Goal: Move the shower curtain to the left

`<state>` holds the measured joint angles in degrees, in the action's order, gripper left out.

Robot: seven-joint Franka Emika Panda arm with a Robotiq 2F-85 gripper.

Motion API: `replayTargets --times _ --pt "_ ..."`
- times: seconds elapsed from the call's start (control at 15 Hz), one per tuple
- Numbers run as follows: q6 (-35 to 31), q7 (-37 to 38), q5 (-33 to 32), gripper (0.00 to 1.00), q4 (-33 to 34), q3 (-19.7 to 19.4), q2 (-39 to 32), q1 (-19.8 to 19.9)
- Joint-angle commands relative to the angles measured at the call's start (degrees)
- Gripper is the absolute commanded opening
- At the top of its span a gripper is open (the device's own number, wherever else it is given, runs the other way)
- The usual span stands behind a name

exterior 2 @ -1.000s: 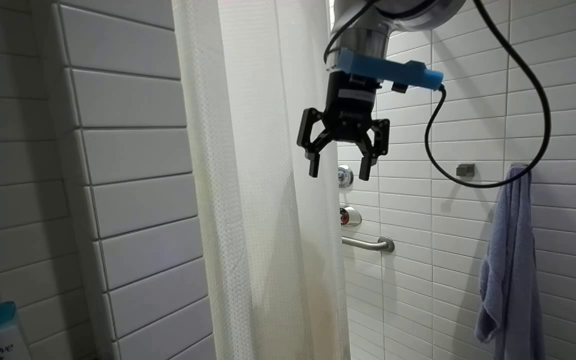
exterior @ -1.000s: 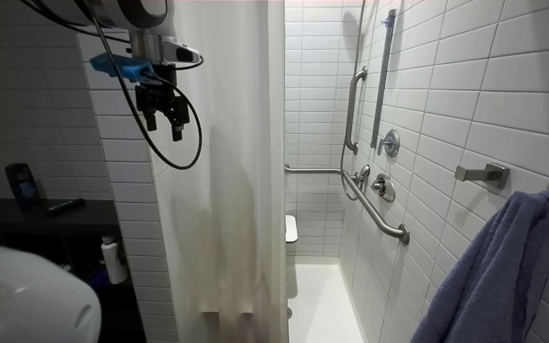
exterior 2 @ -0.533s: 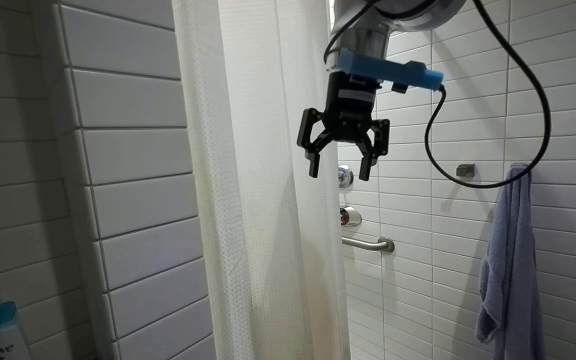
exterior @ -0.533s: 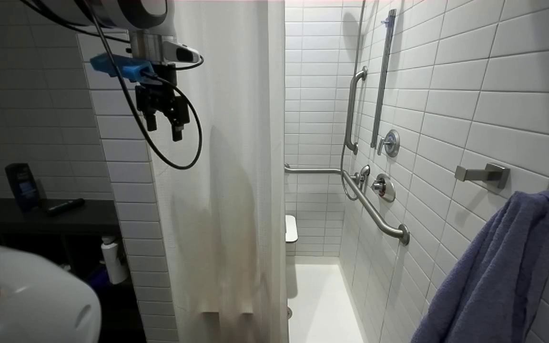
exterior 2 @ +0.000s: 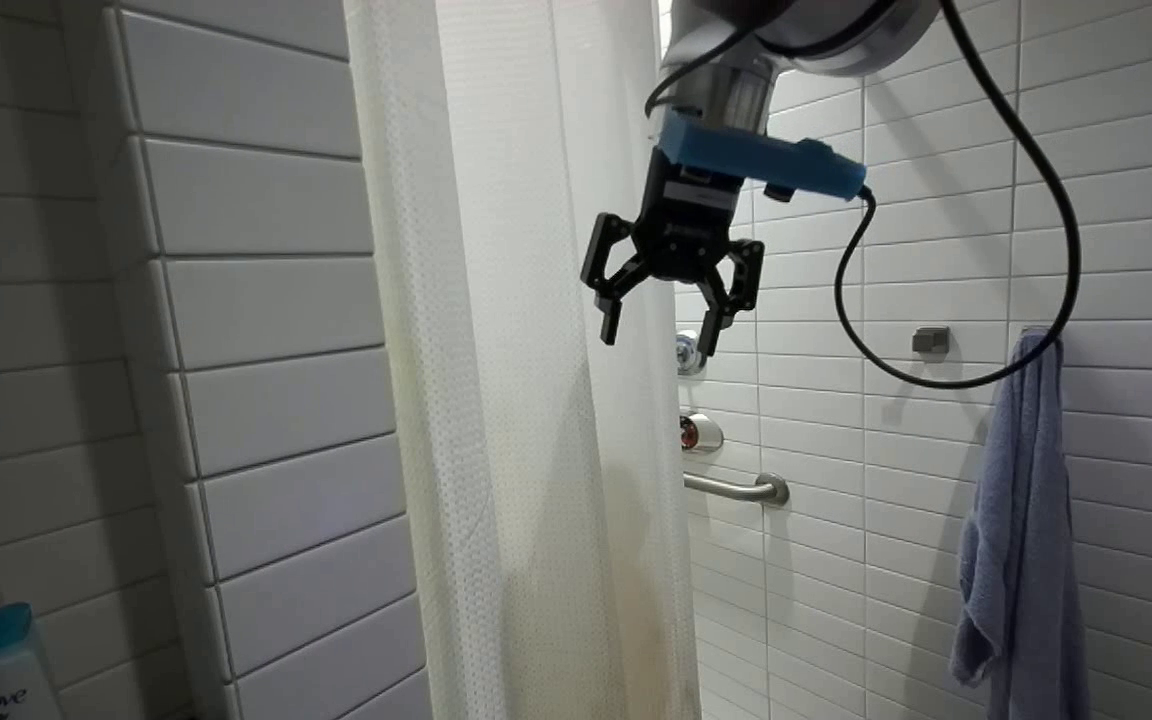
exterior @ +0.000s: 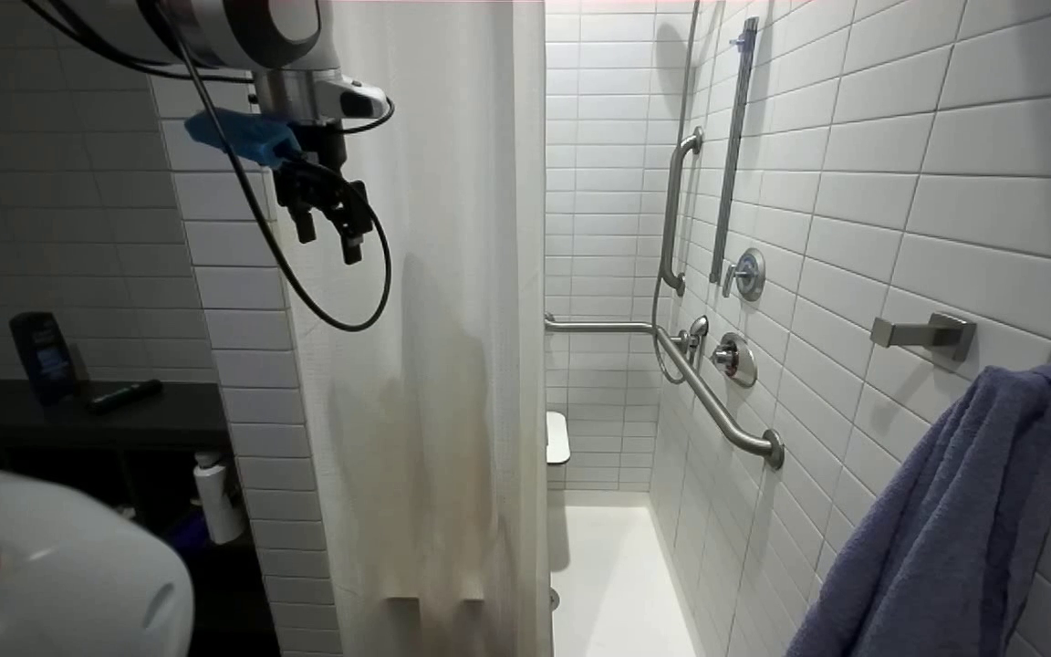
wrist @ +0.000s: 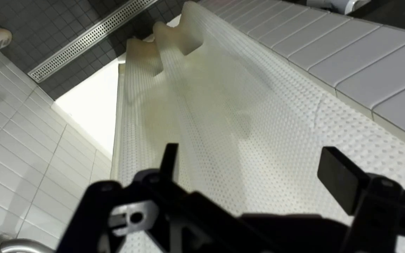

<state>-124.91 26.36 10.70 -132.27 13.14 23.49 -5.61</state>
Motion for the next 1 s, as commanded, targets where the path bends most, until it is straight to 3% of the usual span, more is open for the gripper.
replayTargets --times 0.0,0.73,0.93 --pt "-7.6 3.3 -2.5 1.00 -2.2 1.4 0.5 1.0" --pt "-29.7 21.1 -11.0 1.00 -7.1 6.5 0.0 6.5" --pt "-33.5 29.1 -13.2 1.00 -7.8 9.2 0.1 9.7"
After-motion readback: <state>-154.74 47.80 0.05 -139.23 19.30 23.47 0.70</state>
